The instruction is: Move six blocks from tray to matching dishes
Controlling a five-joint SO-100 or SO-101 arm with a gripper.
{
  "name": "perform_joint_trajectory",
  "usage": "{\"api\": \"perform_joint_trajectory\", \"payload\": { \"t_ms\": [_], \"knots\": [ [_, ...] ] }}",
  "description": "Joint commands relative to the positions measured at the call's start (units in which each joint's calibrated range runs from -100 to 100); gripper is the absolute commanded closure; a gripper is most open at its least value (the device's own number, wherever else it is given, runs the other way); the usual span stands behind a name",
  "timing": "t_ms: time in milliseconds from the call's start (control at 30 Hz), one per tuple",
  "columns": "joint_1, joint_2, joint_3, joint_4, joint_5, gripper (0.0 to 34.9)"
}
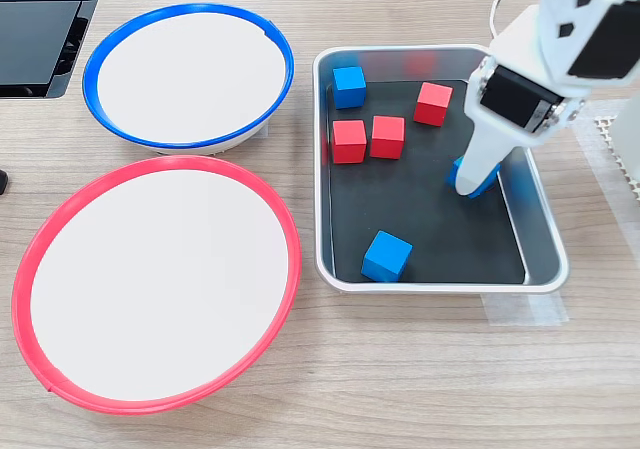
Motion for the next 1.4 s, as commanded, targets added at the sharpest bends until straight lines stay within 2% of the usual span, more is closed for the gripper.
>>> {"api": "perform_joint_trajectory", "payload": {
  "t_ms": [0, 133, 233, 433, 600, 800, 867, 900, 933, 967, 1033, 1067, 1133, 1167, 1200, 1233, 1367],
  "knots": [
    [-1.43, 4.38, -9.93, 4.89, -1.66, 34.7],
    [-0.87, 14.1, -35.23, 15.46, -6.74, 34.7],
    [1.2, 25.1, -55.99, 18.1, -11.92, 34.7],
    [4.5, 48.98, -83.12, 13.06, -17.73, 34.7],
    [5.72, 58.53, -87.39, 7.45, -18.61, 34.7],
    [7.51, 60.75, -89.58, 5.14, -20.51, 34.3],
    [7.51, 59.3, -87.03, 4.4, -20.32, 26.0],
    [7.51, 58.11, -84.85, 3.9, -20.02, 19.4],
    [7.42, 57.08, -83.3, 3.82, -19.63, 14.3],
    [7.23, 55.46, -80.93, 3.41, -19.0, 10.8],
    [6.85, 52.05, -76.93, 2.91, -18.12, 9.7],
    [6.66, 50.43, -75.2, 2.83, -17.83, 11.2],
    [6.1, 45.91, -71.1, 2.91, -17.34, 17.0],
    [5.44, 43.69, -69.19, 3.16, -17.09, 21.6],
    [3.84, 39.6, -65.46, 4.15, -16.7, 31.5],
    [1.49, 34.99, -60.72, 5.14, -16.31, 34.6],
    [-8.77, 23.14, -45.79, 7.62, -16.85, 34.6]
  ]
}}
